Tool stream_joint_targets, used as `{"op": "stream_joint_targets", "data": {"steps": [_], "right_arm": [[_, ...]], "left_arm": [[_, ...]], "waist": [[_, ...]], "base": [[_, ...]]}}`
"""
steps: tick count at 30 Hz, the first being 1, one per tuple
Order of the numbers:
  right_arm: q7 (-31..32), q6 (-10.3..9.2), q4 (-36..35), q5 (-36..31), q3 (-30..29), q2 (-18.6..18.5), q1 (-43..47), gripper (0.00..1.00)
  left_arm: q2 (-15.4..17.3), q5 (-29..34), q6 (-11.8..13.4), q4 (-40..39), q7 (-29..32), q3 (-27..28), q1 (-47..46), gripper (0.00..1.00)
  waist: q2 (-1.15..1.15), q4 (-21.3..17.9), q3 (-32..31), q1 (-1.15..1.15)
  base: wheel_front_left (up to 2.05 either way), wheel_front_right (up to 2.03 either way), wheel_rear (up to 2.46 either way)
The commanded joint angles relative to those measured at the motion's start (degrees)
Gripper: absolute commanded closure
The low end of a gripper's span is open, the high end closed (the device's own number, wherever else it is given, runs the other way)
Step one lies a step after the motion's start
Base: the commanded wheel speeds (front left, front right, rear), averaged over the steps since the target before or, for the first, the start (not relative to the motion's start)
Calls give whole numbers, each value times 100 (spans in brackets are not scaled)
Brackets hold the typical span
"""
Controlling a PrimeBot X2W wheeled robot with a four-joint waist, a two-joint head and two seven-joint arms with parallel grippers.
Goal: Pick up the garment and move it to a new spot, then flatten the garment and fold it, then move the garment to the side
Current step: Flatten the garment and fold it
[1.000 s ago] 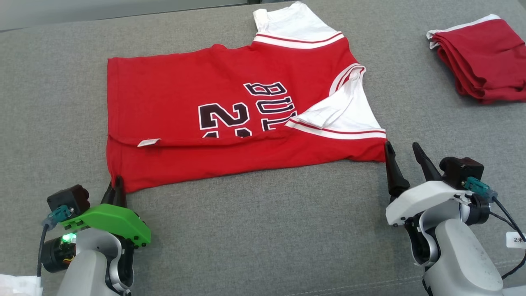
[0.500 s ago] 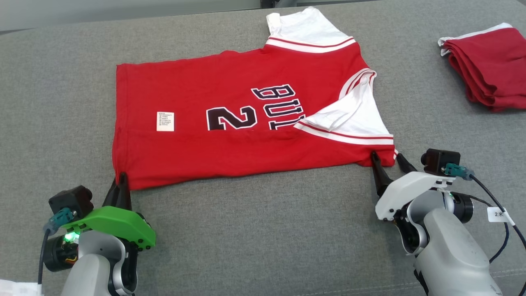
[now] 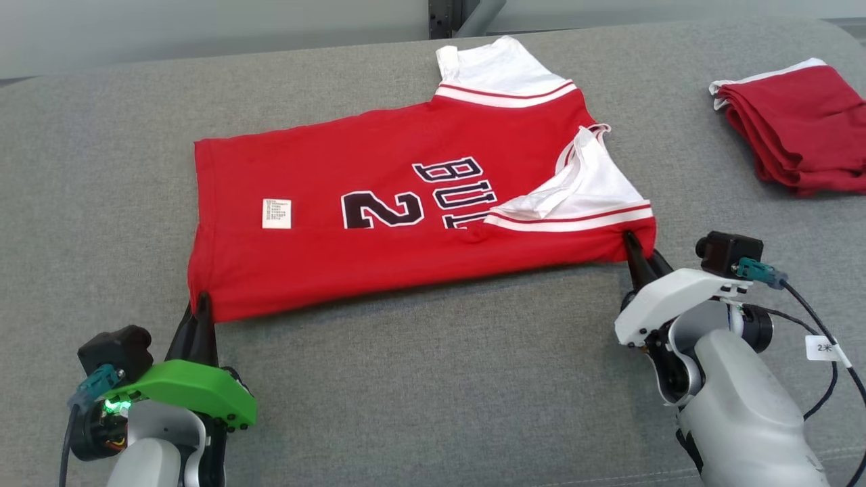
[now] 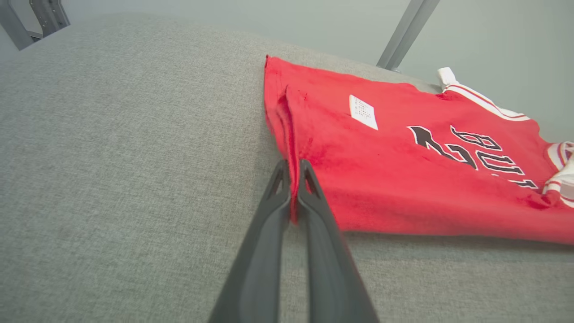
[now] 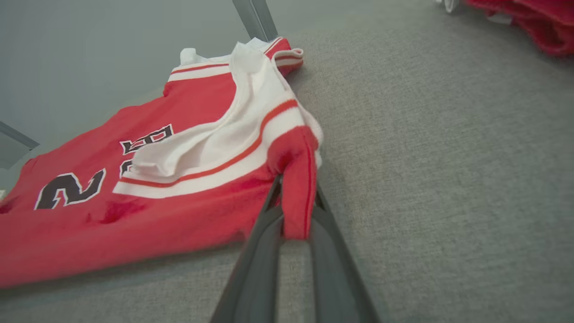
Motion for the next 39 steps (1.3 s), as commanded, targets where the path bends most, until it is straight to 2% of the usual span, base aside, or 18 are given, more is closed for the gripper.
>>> {"op": "stream_joint_targets", "data": {"steps": [1,8,10,11,12,15,20,25,26,27,28,29,30,39], "right_arm": [[21,-5,-154,-51,-90,-77,144,100],[642,-8,-1554,52,-484,-248,1115,100],[897,-8,-2086,50,-596,-234,1529,100],[897,-8,-2086,50,-596,-234,1529,100],[1122,-8,-2592,-20,-724,-205,1933,100],[1403,-8,-3158,-15,-863,-117,2466,100],[1642,-8,-3595,76,-952,-36,3009,100],[1628,-7,-3617,269,-790,-27,3233,100],[1603,-7,-3608,295,-770,-27,3242,71],[1589,-7,-3600,314,-753,-27,3258,23],[1580,-7,-3604,320,-741,-25,3274,0],[1559,-7,-3619,332,-741,-26,3283,0],[1551,-7,-3641,338,-745,-24,3293,0],[1454,-5,-4080,83,-1142,-23,3218,0]], "left_arm": [[67,-21,-32,-110,-31,6,164,100],[34,-157,40,-856,140,-53,959,100],[12,-188,93,-1031,212,-69,1252,100],[12,-188,93,-1031,212,-69,1252,100],[-40,-250,138,-1168,248,-79,1518,100],[-131,-368,189,-1223,289,-92,1843,100],[-235,-465,254,-1095,301,-132,2016,100],[-204,-393,294,-767,178,-98,1875,100],[-190,-393,292,-712,155,-90,1837,95],[-176,-388,288,-661,141,-79,1804,74],[-161,-396,272,-614,123,-66,1774,53],[-143,-404,254,-579,96,-54,1747,31],[-113,-385,246,-547,57,-32,1721,1],[288,-229,83,-421,-7,19,1114,0]], "waist": [[37,-28,-82,0],[37,-73,-210,0],[37,-92,-217,0],[37,-92,-217,0],[37,-111,-209,0],[37,-122,-205,0],[37,-106,-211,0],[37,-124,-212,0],[37,-135,-209,0],[37,-146,-205,0],[37,-157,-200,0],[37,-168,-194,0],[37,-180,-189,0],[37,-326,-130,0]], "base": [[0,0,0],[0,0,0],[0,0,0],[0,0,0],[0,0,0],[0,0,0],[0,0,0],[0,0,0],[0,0,0],[0,0,0],[0,0,0],[0,0,0],[0,0,0],[0,0,0]]}}
